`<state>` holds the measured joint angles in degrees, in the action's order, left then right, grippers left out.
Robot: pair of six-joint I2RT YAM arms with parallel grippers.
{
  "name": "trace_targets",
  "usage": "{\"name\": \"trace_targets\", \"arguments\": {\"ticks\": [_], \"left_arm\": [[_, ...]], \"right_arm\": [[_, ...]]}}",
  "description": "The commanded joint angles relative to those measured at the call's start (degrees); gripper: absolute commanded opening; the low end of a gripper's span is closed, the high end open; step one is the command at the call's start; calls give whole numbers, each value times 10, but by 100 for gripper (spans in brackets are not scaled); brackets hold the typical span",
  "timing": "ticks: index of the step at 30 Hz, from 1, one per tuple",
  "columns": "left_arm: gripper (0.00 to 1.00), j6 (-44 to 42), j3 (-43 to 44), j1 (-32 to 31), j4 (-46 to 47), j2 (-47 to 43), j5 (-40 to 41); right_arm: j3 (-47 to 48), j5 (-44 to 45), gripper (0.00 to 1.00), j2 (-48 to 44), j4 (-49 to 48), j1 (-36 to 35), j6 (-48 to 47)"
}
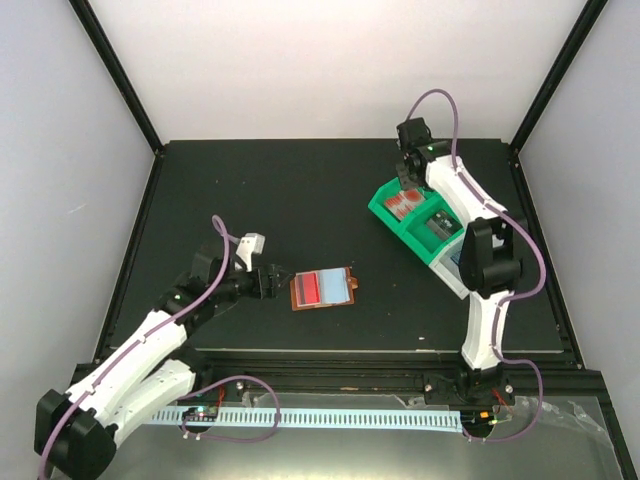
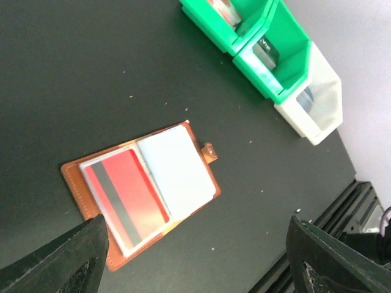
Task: Put the credit cards into the card holder
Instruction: Pick up the credit card from the storage box.
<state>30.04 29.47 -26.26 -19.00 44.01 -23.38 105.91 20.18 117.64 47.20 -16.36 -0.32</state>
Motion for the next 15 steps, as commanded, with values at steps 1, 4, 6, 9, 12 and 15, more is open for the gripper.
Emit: {"name": "trace_targets", "arguments": {"ticks": [1, 4, 6, 9, 12, 15], "left_arm": [[82, 51, 5, 1, 93, 47, -24], [83, 84, 19, -6, 143, 99, -13], [83, 95, 31, -16, 164, 132, -1], [83, 109, 48, -40, 191, 167, 0], [83, 119, 66, -60, 196, 182, -3], [83, 131, 72, -72, 202, 182, -18]], "right_arm": [[-57, -27, 1, -55, -25, -2, 68], [-96, -47, 1, -93, -23, -1, 125], [-130, -59, 1, -129, -28, -2, 168], [-197, -101, 1, -186, -49, -2, 224], [-282, -190, 1, -261, -103, -2, 270], [-371, -324, 1, -334, -174, -2, 328]]}}
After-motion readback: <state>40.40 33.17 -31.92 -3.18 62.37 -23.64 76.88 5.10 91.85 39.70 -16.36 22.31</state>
